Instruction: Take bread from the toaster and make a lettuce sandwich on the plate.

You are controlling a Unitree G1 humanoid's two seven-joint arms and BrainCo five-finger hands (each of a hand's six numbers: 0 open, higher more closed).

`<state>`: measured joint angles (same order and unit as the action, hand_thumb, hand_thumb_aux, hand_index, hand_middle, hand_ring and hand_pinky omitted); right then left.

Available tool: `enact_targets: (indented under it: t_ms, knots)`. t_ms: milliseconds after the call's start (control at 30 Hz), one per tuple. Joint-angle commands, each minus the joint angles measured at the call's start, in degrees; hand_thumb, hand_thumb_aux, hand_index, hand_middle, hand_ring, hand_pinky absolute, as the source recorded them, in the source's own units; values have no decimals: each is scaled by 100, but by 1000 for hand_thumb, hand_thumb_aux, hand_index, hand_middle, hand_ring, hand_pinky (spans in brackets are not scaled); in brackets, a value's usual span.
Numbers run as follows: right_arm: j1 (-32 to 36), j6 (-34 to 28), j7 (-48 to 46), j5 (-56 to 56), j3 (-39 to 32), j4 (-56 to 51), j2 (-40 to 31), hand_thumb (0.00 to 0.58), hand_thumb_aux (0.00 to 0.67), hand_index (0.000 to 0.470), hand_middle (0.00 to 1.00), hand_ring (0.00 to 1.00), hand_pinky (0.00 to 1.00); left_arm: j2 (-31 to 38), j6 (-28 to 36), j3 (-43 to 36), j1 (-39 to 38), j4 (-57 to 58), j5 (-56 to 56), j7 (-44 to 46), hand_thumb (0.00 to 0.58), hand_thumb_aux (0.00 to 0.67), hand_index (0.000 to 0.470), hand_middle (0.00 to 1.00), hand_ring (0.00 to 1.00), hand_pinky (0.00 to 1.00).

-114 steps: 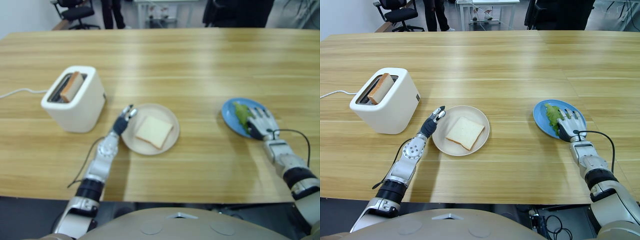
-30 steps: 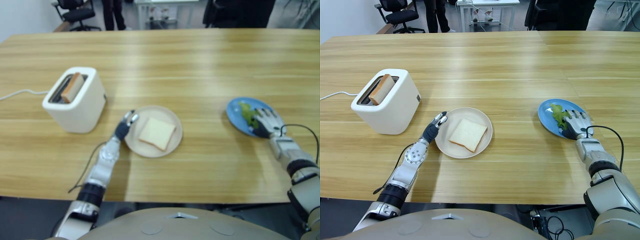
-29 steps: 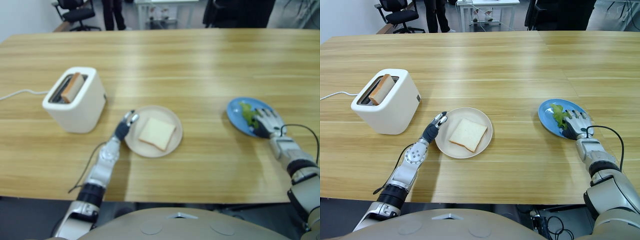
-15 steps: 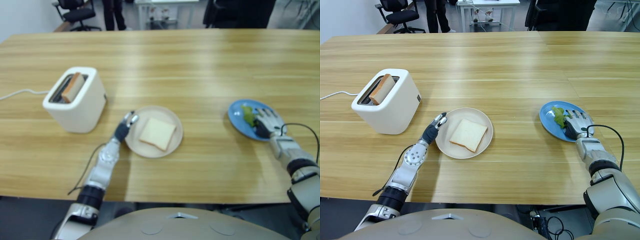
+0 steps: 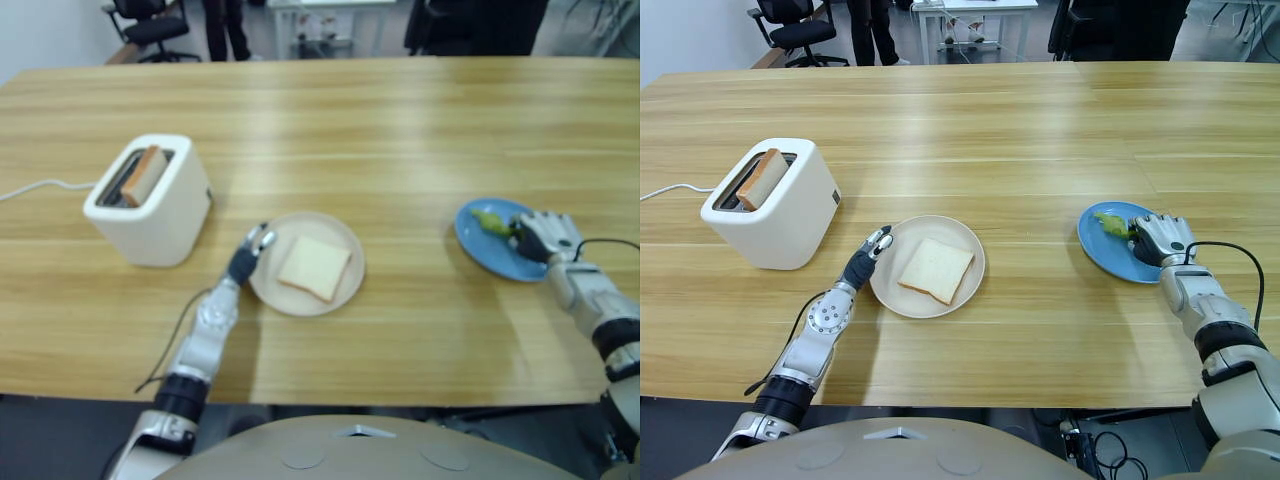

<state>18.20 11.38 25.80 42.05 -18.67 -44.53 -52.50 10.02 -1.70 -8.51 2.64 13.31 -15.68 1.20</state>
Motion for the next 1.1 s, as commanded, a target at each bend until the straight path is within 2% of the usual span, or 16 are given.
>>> enact_targets:
  t_ms: [33, 333, 567, 800, 967, 1100]
  knots:
    - [-317, -217, -244, -124, 328, 781, -156, 580, 670, 460, 1000, 1000, 1000, -2, 112, -12, -96, 67, -8, 1, 0, 0, 0, 0, 0, 0]
    - [-861, -609, -628, -106, 892, 2139, -198, 580, 670, 460, 1000, 1000, 1000, -35, 56, 37, -44, 169, 30, -81, 0, 0, 0, 0, 0, 0]
    - [-1021, -841, -987, -14, 1253, 3401, -123, 580, 670, 460, 1000, 1000, 1000, -85, -102, 264, 121, 435, 270, -152, 0, 0, 0, 0, 0, 0]
    - [-236, -901, -1472, 201, 964, 4208, 564, 580, 670, 460, 1000, 1000, 1000, -234, -277, 503, 353, 841, 631, -135, 0, 0, 0, 0, 0, 0]
    - [577, -785, -1666, 581, 222, 3951, 1561, 580, 670, 460, 1000, 1000, 1000, -303, -340, 532, 473, 991, 746, -99, 0, 0, 0, 0, 0, 0]
    - [804, -642, -1685, 872, -261, 3532, 2106, 580, 670, 460, 1000, 1000, 1000, -312, -327, 537, 480, 942, 767, -61, 0, 0, 0, 0, 0, 0]
